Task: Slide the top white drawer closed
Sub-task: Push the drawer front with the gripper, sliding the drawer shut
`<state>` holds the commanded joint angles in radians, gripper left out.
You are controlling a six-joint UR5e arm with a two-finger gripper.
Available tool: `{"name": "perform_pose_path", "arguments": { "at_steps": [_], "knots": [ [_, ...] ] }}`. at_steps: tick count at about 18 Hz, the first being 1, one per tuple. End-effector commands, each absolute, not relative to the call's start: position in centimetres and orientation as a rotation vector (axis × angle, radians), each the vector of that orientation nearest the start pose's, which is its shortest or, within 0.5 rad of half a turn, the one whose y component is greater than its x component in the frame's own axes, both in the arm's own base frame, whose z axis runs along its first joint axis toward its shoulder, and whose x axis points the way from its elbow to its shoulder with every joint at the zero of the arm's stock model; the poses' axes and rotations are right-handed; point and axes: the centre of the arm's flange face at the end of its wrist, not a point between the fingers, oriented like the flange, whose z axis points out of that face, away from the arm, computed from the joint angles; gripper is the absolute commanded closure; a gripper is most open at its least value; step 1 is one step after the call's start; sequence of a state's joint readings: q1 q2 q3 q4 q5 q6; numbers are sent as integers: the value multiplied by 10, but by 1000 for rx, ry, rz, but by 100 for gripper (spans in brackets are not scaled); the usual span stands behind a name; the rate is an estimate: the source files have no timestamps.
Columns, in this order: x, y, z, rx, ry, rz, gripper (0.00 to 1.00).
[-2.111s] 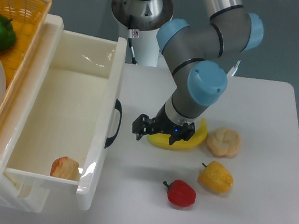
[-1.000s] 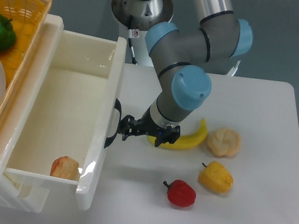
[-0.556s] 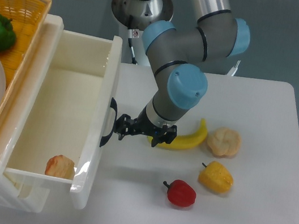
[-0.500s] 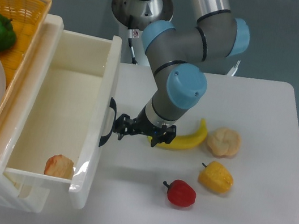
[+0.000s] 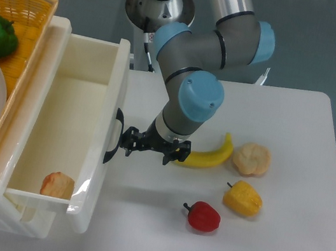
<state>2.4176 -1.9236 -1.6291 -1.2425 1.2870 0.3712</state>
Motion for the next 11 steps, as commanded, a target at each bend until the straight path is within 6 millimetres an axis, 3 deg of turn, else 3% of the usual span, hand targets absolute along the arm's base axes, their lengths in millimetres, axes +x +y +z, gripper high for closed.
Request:
{"name": "perform_pose_path", "arguments": {
  "at_steps": [11],
  "knots": [
    [-313,534,304,-2948,-658,-428,0]
  ]
}}
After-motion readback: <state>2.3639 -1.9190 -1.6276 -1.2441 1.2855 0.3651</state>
